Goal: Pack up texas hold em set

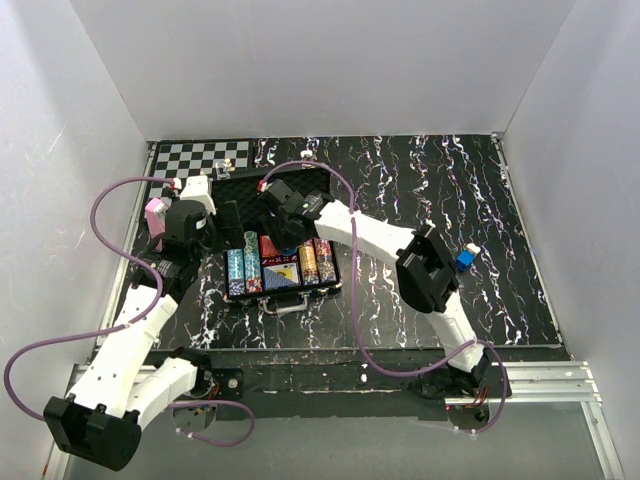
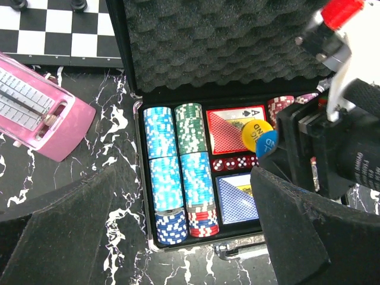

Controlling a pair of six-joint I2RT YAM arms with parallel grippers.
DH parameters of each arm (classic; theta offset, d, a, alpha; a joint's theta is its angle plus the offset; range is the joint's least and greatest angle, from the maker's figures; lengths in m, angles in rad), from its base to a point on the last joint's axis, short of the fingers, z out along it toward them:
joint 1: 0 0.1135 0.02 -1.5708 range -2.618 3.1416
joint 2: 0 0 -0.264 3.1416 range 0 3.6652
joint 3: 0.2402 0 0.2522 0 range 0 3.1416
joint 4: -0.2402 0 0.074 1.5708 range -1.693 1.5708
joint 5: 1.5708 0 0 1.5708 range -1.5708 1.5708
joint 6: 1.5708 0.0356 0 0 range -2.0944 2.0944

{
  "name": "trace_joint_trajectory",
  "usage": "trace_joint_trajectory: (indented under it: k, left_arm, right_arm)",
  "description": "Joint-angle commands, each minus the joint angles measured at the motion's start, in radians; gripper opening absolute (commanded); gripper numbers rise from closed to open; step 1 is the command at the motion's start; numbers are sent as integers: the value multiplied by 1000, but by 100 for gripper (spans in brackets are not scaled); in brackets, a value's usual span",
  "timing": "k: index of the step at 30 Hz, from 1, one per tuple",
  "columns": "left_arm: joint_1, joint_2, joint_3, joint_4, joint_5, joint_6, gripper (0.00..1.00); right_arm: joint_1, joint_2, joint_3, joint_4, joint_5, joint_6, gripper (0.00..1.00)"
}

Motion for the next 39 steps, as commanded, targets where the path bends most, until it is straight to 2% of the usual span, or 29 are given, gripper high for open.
trace_joint_trajectory:
  k: [1, 24, 32, 36, 39]
  left_arm:
    - [4, -17, -16, -3, -2, 3, 98]
    - [4, -13, -18, 0, 52, -3, 98]
    - [5, -11, -19, 2, 58, -5, 98]
    - [4, -10, -19, 2, 61, -5, 98]
    - [4, -8, -19, 2, 62, -5, 98]
  right_arm:
    - [7, 63, 119, -12, -18, -16, 48]
    - [16, 264, 316, -41, -89, -11, 49]
    - [21, 279, 325, -40, -80, -11, 51]
    - [19, 287, 328, -47, -71, -14, 58]
    - [19, 287, 328, -52, -64, -13, 68]
